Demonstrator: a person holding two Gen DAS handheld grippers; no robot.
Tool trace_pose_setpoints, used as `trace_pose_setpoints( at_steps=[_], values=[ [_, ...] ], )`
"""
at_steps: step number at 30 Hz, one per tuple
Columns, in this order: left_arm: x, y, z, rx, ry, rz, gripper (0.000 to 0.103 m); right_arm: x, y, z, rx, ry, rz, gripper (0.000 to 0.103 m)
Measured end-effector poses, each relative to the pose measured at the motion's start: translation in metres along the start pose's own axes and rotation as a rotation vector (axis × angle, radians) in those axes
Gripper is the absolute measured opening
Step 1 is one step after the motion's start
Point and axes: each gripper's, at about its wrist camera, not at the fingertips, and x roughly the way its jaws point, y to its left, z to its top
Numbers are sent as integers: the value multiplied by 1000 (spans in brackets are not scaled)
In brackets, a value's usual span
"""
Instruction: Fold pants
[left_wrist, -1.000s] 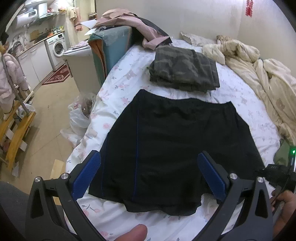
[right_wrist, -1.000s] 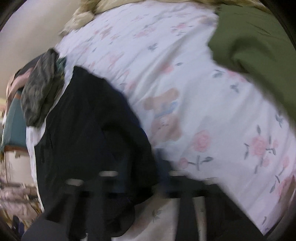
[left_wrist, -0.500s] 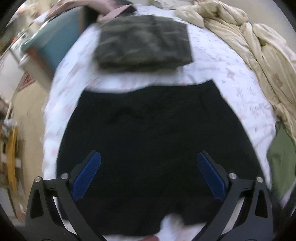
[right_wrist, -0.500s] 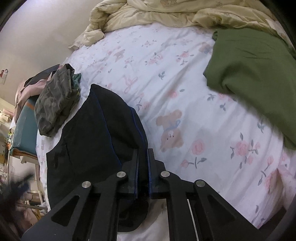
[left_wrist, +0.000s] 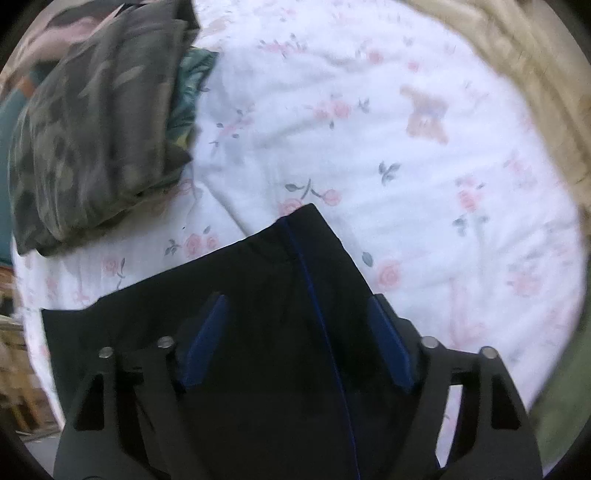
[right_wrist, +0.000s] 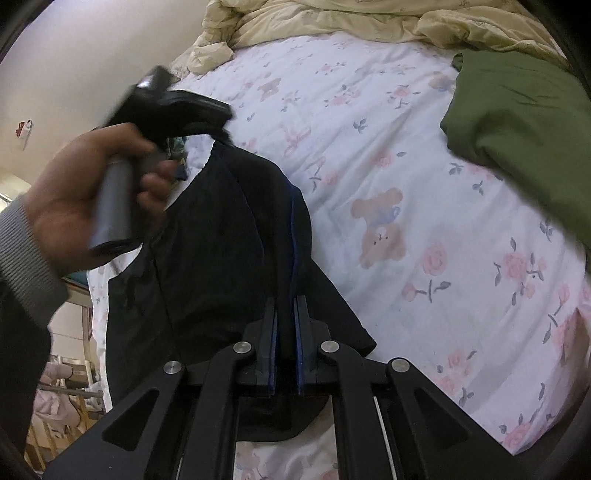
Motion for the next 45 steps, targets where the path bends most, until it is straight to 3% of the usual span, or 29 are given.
trace_pose_setpoints(
  at_steps=[2,8,10,12,14,15,16,18,23,27,31,34,41,45],
  values=[
    [10,-8,2,-5,29,-18,59,0,0,2,3,-2,4,7],
    [19,-18,13,-19,35,-14,57,2,9,-6,-57,33,19,7],
    [17,-16,15,-46,54,-58,56,8,16,-9,-88,65,38,6],
    [18,-15,21,-23,70,-50,56,11,26,-14,-122,85,59,6],
    [21,-15,22,8,68,-21,44,10,36,-16,-161,84,69,6],
    [22,-13,23,14,74,-31,29,9,40,-17,-175,85,77,6],
    [23,-12,25,16,78,-23,20,9,45,-19,-197,93,89,6],
    [18,-6,26,36,60,1,13,11,51,-24,-233,116,109,6],
    [-13,15,14,140,-2,-32,4,17,70,-38,-311,179,136,6],
    [-51,57,13,102,-51,-68,3,0,93,-43,-393,133,193,6],
    [-86,116,8,61,-60,-121,3,-23,137,-63,-574,92,274,6],
    [-107,166,-8,57,-92,-115,3,-33,160,-79,-651,88,339,6],
    [-82,267,-50,-37,-100,-102,3,-21,234,-118,-806,203,438,6],
    [-63,322,-71,-79,-74,-56,3,8,281,-161,-892,295,467,6]
  ],
)
